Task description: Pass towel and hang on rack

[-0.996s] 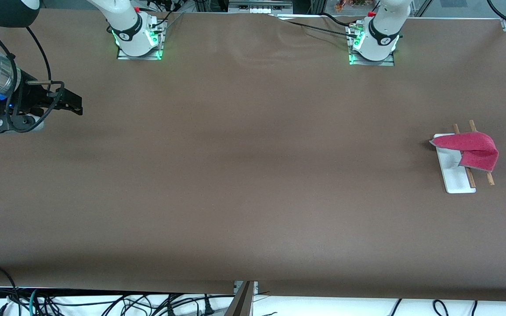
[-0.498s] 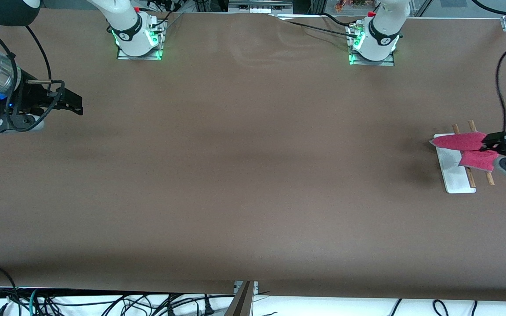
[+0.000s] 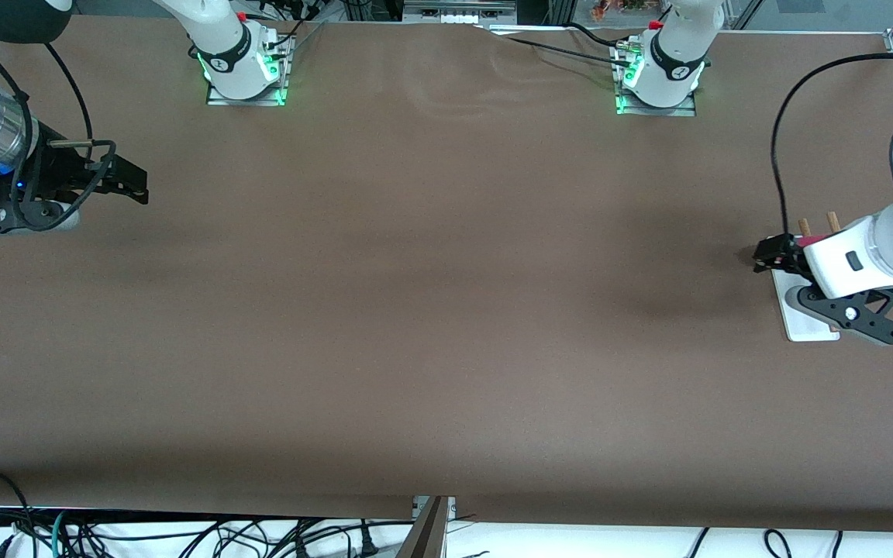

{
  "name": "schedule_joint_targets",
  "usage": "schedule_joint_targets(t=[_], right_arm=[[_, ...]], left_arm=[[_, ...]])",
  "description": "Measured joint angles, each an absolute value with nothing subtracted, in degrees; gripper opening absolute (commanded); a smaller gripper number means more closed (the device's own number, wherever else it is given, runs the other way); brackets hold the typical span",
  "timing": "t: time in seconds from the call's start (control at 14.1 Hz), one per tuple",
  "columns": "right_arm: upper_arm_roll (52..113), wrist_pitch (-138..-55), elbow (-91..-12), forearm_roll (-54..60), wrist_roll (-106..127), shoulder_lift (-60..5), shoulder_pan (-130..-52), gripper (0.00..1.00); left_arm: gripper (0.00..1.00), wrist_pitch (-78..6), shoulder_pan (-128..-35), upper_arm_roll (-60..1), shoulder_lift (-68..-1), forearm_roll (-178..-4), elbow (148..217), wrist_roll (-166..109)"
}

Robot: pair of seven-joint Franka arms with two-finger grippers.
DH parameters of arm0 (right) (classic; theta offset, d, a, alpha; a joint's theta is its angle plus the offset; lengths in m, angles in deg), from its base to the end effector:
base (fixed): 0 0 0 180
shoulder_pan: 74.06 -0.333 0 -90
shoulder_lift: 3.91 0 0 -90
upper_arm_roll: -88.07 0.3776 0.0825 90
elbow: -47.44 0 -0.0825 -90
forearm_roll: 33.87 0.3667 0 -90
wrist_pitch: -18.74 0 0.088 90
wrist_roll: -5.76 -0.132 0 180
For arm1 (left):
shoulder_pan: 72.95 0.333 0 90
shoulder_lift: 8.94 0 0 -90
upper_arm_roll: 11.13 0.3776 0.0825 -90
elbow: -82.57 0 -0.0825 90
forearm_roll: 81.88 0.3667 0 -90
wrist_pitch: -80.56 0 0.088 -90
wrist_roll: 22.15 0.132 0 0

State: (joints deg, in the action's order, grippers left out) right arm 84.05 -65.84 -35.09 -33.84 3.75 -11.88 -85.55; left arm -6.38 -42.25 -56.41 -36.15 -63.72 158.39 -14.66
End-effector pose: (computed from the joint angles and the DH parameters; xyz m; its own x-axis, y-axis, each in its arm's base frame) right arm 0.5700 0.0782 0.6346 0.9903 0.0942 -0.1024 0.0960 -0.9953 0.0128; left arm 0.6570 -0.0114 0.5419 0.9257 -0.3498 -0.1438 -0.3486 -0.9366 0.0345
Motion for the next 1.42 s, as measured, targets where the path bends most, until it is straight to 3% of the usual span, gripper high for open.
schedule_joint_targets(t=[0.85,0.93,1.14,1.28,1.42], right_arm=[[84.1,-65.9,-35.1,-33.8,3.7,-11.9,-85.6,1.00],[84.1,-65.9,-35.1,-33.8,3.7,-11.9,-85.6,1.00],[84.1,-65.9,-35.1,-33.8,3.7,-11.9,-85.6,1.00],[84.1,-65.9,-35.1,-33.8,3.7,-11.9,-85.6,1.00],[84.0,-65.9,-35.1,-33.8,3.7,-11.9,-85.6,1.00]], left_arm=[[1.00,-4.6,-42.7,-57.3,-33.4,-65.8,154.6,-26.3],[1.00,-3.9,-45.2,-54.2,-31.6,-67.0,154.7,-26.3],[1.00,-3.0,-60.7,-35.3,-24.7,-73.5,157.4,-26.3],[1.00,-5.0,-69.7,-22.7,-20.1,-79.0,162.3,-26.3],[1.00,-10.8,-75.5,-13.8,-15.7,-82.8,169.2,-26.2]])
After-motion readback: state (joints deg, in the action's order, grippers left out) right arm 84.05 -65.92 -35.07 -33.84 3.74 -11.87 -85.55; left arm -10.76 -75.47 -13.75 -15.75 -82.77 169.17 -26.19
